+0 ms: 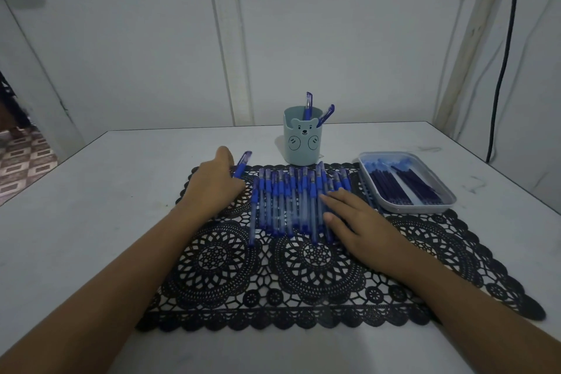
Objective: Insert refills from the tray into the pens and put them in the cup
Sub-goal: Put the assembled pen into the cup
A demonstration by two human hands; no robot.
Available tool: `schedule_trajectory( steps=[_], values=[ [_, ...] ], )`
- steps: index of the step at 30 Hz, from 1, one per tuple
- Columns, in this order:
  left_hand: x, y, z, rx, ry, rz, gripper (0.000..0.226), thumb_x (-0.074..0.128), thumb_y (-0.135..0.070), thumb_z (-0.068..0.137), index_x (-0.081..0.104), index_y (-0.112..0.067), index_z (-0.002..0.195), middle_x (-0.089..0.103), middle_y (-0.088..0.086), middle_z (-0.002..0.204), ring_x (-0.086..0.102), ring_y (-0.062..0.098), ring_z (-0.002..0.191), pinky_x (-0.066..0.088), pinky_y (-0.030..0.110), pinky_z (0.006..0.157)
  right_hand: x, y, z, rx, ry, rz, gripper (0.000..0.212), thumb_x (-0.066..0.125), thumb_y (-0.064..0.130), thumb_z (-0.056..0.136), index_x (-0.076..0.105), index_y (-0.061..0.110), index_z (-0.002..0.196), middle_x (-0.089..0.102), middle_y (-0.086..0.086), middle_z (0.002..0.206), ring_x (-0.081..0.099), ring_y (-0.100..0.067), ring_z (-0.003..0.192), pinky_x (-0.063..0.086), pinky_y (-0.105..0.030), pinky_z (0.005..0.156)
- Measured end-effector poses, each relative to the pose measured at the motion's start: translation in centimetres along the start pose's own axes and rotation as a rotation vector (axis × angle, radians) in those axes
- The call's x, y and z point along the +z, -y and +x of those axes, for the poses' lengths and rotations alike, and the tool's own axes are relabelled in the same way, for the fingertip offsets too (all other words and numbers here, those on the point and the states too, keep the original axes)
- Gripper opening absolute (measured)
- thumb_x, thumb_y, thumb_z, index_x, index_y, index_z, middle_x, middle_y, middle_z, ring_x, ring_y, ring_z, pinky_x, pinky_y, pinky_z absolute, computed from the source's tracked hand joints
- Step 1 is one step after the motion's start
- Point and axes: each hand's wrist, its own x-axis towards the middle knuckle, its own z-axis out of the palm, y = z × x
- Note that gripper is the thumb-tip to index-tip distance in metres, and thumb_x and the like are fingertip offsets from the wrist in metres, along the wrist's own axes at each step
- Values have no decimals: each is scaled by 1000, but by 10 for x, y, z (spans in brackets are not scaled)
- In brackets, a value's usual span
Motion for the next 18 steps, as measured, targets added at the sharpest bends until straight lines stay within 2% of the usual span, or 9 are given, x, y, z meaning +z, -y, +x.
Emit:
schedule_trajectory(
  steps=[3,5,7,10,12,14,16,18],
  values=[
    [-7,-9,-15,123,-6,-130,21,52,-9,85,42,-16,102,60,2,78,56,17,65,45,28,56,1,-1,0,-7,-79,30,48,36,37,96,34,19,140,33,4,144,21,1,129,13,-13,105],
    [-7,-16,-30,252,64,-168,22,53,-10,87,43,-21,102,57,-3,80,57,11,66,46,18,53,0,0,0,-33,-194,34,51,34,43,94,39,17,138,38,1,140,26,-2,127,25,-25,108],
    [-5,-22,-44,356,155,-211,24,55,-9,87,43,-25,101,56,-6,82,55,5,69,47,14,60,-2,3,-1,-108,-305,-28,52,36,39,91,43,12,135,45,-6,134,36,-11,125,34,-32,105],
    [0,-30,-61,474,239,-236,25,57,-10,86,45,-29,97,56,-9,84,51,2,79,44,13,69,-4,10,-4,-230,-314,-216,50,44,34,88,47,7,130,52,-12,127,48,-24,118,42,-38,96],
    [1,-34,-68,536,250,-253,26,58,-8,85,45,-30,92,55,-9,83,51,4,81,43,11,68,-4,14,-6,-268,-280,-330,46,44,36,87,50,10,124,59,-8,118,55,-22,108,47,-38,85],
    [3,-36,-71,616,227,-260,24,60,-4,83,48,-23,93,54,-10,81,53,6,81,42,8,67,-5,17,-8,-305,-257,-386,38,42,35,87,56,12,114,64,-4,103,60,-20,91,46,-33,73],
    [6,-34,-73,696,204,-234,19,61,-4,82,54,-14,97,54,-10,79,54,4,74,42,6,67,-6,19,-10,-357,-230,-399,29,43,29,89,58,10,104,64,-4,89,59,-21,77,46,-32,64],
    [8,-31,-75,715,191,-162,17,55,-18,84,58,-11,100,56,-9,81,54,1,69,44,8,67,-6,20,-11,-400,-197,-403,21,47,21,89,58,7,100,61,-7,83,55,-22,70,48,-35,60]
  ],
)
